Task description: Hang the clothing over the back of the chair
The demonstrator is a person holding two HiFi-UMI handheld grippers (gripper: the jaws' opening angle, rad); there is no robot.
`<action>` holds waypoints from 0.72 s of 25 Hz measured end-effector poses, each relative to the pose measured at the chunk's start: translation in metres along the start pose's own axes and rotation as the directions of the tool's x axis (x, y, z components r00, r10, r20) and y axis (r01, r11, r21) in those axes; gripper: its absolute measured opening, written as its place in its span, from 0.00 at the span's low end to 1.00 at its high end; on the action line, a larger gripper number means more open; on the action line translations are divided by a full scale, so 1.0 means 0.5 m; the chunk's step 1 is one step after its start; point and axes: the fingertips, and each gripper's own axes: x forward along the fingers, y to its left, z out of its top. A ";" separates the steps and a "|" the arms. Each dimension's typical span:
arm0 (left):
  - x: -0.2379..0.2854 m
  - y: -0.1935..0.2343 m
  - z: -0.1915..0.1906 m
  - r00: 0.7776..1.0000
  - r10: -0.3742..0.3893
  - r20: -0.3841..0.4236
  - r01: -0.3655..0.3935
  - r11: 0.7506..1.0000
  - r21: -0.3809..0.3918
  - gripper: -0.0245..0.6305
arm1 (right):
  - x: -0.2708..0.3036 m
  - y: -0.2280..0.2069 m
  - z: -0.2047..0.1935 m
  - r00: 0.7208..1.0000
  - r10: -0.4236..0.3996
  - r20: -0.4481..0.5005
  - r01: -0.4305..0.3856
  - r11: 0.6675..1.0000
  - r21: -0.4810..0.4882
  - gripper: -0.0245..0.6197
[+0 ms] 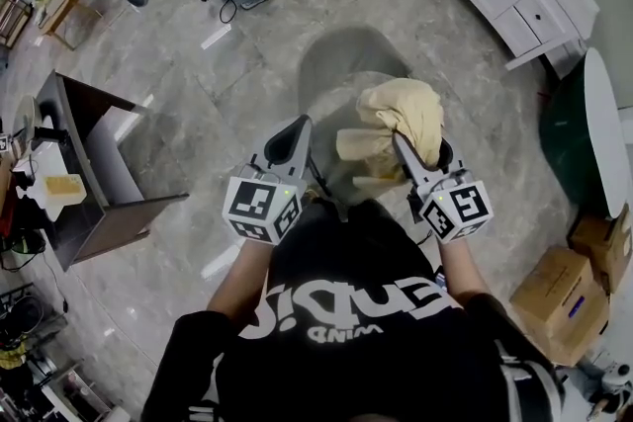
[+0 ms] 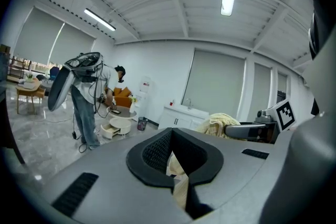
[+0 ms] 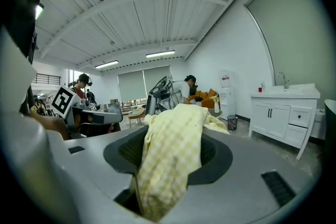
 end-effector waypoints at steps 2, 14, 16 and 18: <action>0.012 0.003 0.003 1.000 0.009 0.000 -0.009 1.000 -0.003 0.06 | 0.014 -0.007 0.006 1.000 0.017 -0.002 -0.017 1.000 -0.002 0.36; 0.066 0.006 0.011 0.996 0.089 0.020 -0.089 0.996 -0.011 0.06 | 0.086 -0.036 0.024 0.991 0.135 -0.005 -0.135 0.990 -0.040 0.36; 0.072 0.006 0.014 0.995 0.094 0.021 -0.094 0.996 -0.007 0.06 | 0.097 -0.042 0.031 0.989 0.147 -0.004 -0.147 0.988 -0.041 0.36; 0.079 0.007 0.017 0.995 0.096 0.022 -0.096 0.995 -0.008 0.06 | 0.109 -0.049 0.040 0.988 0.155 -0.002 -0.155 0.987 -0.044 0.36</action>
